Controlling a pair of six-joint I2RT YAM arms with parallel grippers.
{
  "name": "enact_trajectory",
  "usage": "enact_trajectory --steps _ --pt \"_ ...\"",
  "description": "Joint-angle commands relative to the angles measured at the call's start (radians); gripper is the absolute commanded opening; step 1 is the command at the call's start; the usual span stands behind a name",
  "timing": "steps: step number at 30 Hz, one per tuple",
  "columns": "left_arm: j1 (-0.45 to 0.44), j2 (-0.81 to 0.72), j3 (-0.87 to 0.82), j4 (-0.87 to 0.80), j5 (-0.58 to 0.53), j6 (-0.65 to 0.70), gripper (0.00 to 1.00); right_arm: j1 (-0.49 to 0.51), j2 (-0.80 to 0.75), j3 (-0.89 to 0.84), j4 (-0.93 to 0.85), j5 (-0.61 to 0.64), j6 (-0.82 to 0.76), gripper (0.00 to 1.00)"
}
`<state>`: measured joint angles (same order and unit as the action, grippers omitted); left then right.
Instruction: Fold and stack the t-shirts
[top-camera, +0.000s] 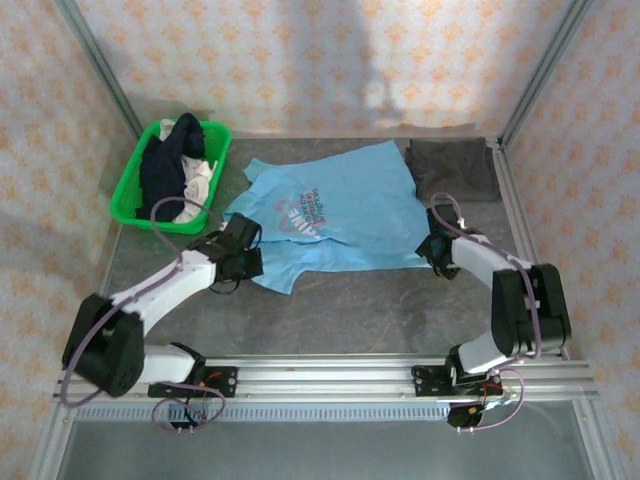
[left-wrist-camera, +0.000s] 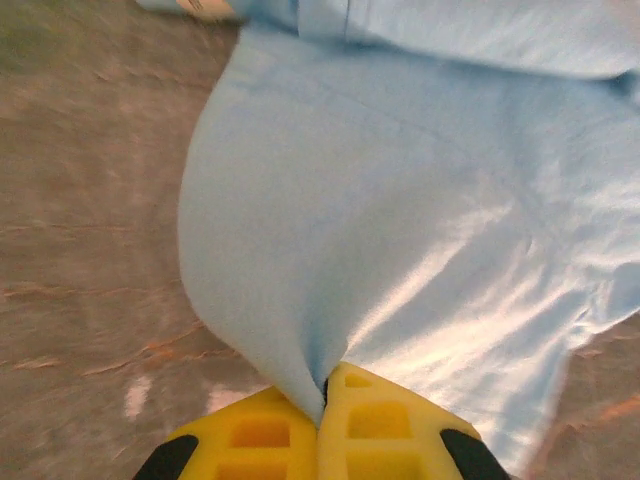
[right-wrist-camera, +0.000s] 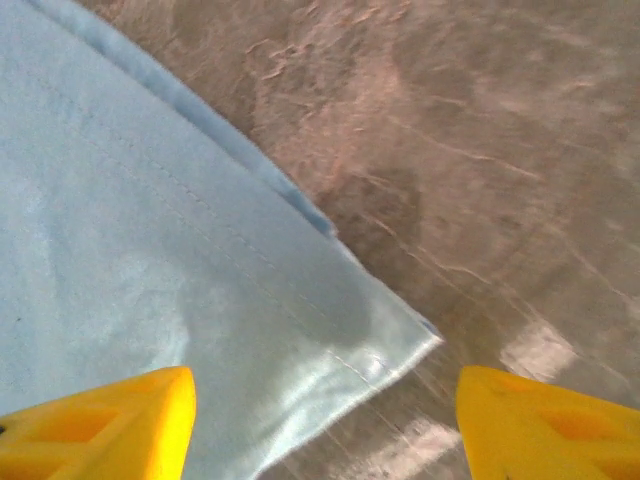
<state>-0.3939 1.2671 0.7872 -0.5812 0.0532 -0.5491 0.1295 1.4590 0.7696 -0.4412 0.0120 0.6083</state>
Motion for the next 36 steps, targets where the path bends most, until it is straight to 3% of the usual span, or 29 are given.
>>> enact_trajectory --steps 1,9,16,21,30,32,36 --pt "-0.004 -0.058 0.02 -0.147 -0.119 0.009 0.0 -0.007 -0.058 -0.025 -0.06 0.056 0.017 0.71" --pt "-0.003 -0.09 0.015 -0.172 -0.117 0.009 0.0 -0.007 0.087 -0.032 0.046 -0.054 0.022 0.63" --pt "-0.002 -0.13 0.031 -0.202 -0.133 0.009 0.0 -0.007 -0.01 -0.081 0.093 -0.188 0.038 0.57" --pt "-0.001 -0.122 0.021 -0.189 -0.172 0.009 0.0 0.024 -0.02 -0.118 0.104 -0.225 0.085 0.61" --pt "0.007 -0.086 0.026 -0.171 -0.163 0.045 0.0 0.122 -0.07 -0.142 0.059 -0.153 0.142 0.6" --pt "0.01 -0.087 0.028 -0.173 -0.163 0.051 0.0 0.132 -0.069 -0.153 0.072 -0.155 0.147 0.53" --pt "0.019 -0.104 0.034 -0.184 -0.162 0.061 0.0 0.134 -0.08 -0.154 0.054 -0.128 0.142 0.25"
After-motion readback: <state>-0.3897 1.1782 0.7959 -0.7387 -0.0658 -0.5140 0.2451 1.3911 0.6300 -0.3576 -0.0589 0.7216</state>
